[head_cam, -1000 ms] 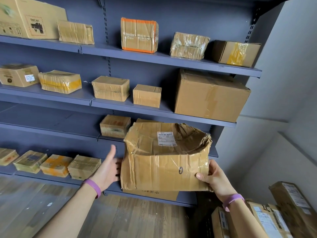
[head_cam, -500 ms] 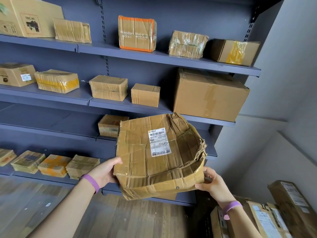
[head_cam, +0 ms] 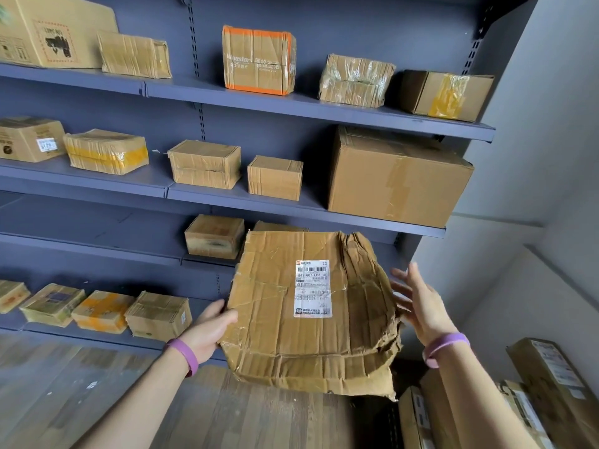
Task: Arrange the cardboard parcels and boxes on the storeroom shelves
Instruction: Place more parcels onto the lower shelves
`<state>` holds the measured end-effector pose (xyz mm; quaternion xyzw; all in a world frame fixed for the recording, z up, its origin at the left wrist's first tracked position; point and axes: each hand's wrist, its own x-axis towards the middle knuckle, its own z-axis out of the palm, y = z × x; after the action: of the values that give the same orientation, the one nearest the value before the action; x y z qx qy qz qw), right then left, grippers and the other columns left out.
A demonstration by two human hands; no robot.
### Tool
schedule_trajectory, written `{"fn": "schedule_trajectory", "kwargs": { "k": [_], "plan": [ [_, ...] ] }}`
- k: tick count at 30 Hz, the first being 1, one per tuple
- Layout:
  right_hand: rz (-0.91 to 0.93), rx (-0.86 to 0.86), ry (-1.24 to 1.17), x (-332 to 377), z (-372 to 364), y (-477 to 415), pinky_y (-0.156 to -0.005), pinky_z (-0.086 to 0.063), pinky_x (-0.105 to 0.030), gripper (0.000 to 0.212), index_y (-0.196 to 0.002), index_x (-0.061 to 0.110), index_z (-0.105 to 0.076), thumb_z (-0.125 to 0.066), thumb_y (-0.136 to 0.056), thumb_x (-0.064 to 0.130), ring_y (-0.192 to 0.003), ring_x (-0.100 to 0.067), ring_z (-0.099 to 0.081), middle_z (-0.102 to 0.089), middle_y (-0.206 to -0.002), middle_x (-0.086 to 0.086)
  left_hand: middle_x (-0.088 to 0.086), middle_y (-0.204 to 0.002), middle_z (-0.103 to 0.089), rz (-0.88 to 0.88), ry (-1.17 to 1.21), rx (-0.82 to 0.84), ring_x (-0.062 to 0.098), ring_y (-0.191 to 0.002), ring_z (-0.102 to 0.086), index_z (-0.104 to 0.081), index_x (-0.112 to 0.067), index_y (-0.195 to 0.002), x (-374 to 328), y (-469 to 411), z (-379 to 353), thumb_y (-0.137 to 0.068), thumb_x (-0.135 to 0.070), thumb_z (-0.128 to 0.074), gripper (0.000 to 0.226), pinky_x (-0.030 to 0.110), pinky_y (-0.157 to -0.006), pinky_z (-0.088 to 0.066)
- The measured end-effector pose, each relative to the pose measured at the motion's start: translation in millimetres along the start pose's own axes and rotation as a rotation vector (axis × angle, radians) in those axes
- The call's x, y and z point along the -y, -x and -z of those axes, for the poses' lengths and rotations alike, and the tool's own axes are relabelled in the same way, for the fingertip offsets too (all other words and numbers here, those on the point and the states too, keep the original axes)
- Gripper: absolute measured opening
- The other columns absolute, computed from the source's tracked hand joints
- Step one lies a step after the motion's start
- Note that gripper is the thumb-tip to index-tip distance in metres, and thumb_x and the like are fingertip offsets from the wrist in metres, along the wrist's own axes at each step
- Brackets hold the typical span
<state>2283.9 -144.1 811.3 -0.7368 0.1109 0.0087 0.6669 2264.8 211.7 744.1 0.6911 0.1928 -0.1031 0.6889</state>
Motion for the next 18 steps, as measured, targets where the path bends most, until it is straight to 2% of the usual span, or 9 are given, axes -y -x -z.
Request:
{"fn": "schedule_trajectory", "kwargs": {
  "k": [2, 4, 6, 8, 12, 14, 15, 16, 18],
  "plan": [
    [-0.039, 0.043, 0.143, 7, 1, -8, -0.101, -0.044, -0.041, 0.061, -0.141, 0.014, -0.048, -0.05, -0.096, 0.055, -0.118, -0.029, -0.057, -0.057, -0.132, -0.005, 0.005, -0.105, -0.068, 0.0, 0.004, 0.0, 0.017, -0.09, -0.061, -0.061, -0.008, -0.122, 2, 3, -3, -0.096, 0.004, -0.048, 0.031, 0.028, -0.069, -0.047],
    [-0.045, 0.002, 0.246, 6, 1, -17, -0.097, -0.052, -0.042, 0.072, -0.148, 0.008, -0.039, -0.063, -0.091, 0.046, -0.116, -0.031, -0.06, -0.054, -0.139, -0.013, 0.007, -0.113, -0.069, -0.007, 0.012, 0.009, 0.021, -0.098, -0.063, -0.061, -0.009, -0.128, 5, 1, -3, -0.095, 0.004, -0.049, 0.037, 0.031, -0.074, -0.05],
    [-0.064, -0.01, 0.296, 3, -1, -21, -0.078, -0.058, -0.029, 0.075, -0.149, 0.004, -0.036, -0.068, -0.09, 0.039, -0.1, -0.026, -0.065, -0.057, -0.132, -0.015, 0.009, -0.121, -0.067, -0.016, -0.002, 0.02, 0.024, -0.106, -0.062, -0.057, -0.009, -0.134, 4, 1, -1, -0.092, 0.006, -0.051, 0.045, 0.035, -0.078, -0.051],
    [-0.065, 0.015, 0.38, -1, -2, -20, -0.06, -0.053, -0.018, 0.065, -0.145, 0.005, -0.044, -0.069, -0.091, 0.032, -0.086, -0.018, -0.066, -0.064, -0.115, -0.009, 0.011, -0.131, -0.061, -0.015, -0.013, 0.054, 0.026, -0.116, -0.058, -0.048, -0.006, -0.141, 2, 0, 2, -0.086, 0.008, -0.053, 0.058, 0.033, -0.079, -0.049],
    [0.032, 0.063, 0.614, -8, -2, -16, -0.069, -0.05, -0.018, 0.042, -0.127, 0.007, -0.06, -0.072, -0.088, 0.011, -0.089, -0.02, -0.062, -0.064, -0.104, -0.005, 0.007, -0.119, -0.064, -0.068, -0.114, 0.099, 0.024, -0.115, -0.058, -0.054, -0.009, -0.125, -8, 0, 2, -0.081, 0.018, -0.054, 0.052, 0.03, -0.081, -0.047],
    [0.071, 0.073, 0.631, -12, -2, -11, -0.062, -0.044, -0.006, 0.041, -0.123, 0.006, -0.059, -0.073, -0.084, 0.001, -0.085, -0.018, -0.059, -0.061, -0.098, -0.003, 0.004, -0.125, -0.065, -0.071, -0.076, 0.128, 0.027, -0.122, -0.057, -0.053, -0.021, -0.128, -14, -2, 2, -0.087, -0.001, -0.067, 0.047, 0.036, -0.097, -0.046],
    [0.09, 0.074, 0.627, -14, -2, -9, -0.06, -0.042, -0.003, 0.041, -0.119, 0.008, -0.059, -0.073, -0.082, -0.003, -0.081, -0.014, -0.057, -0.06, -0.094, 0.0, 0.002, -0.132, -0.061, -0.054, -0.065, 0.154, 0.027, -0.128, -0.054, -0.049, -0.029, -0.132, -18, -1, 1, -0.088, -0.022, -0.073, 0.05, 0.041, -0.107, -0.041],
    [0.11, 0.069, 0.611, -17, -2, -7, -0.06, -0.04, -0.001, 0.04, -0.114, 0.011, -0.057, -0.074, -0.081, -0.005, -0.079, -0.008, -0.056, -0.058, -0.09, 0.005, 0.0, -0.138, -0.055, -0.034, -0.075, 0.183, 0.027, -0.132, -0.05, -0.043, -0.036, -0.138, -20, -1, 0, -0.085, -0.048, -0.073, 0.062, 0.045, -0.115, -0.034],
    [0.15, 0.02, 0.547, -26, -2, -5, -0.061, -0.041, -0.002, 0.04, -0.105, 0.015, -0.055, -0.075, -0.078, -0.008, -0.079, -0.005, -0.056, -0.058, -0.088, 0.01, 0.0, -0.139, -0.053, 0.027, -0.044, 0.212, 0.025, -0.131, -0.05, -0.036, -0.039, -0.145, -23, -5, -3, -0.068, -0.089, -0.055, 0.094, 0.048, -0.12, -0.028]
  ]
}}
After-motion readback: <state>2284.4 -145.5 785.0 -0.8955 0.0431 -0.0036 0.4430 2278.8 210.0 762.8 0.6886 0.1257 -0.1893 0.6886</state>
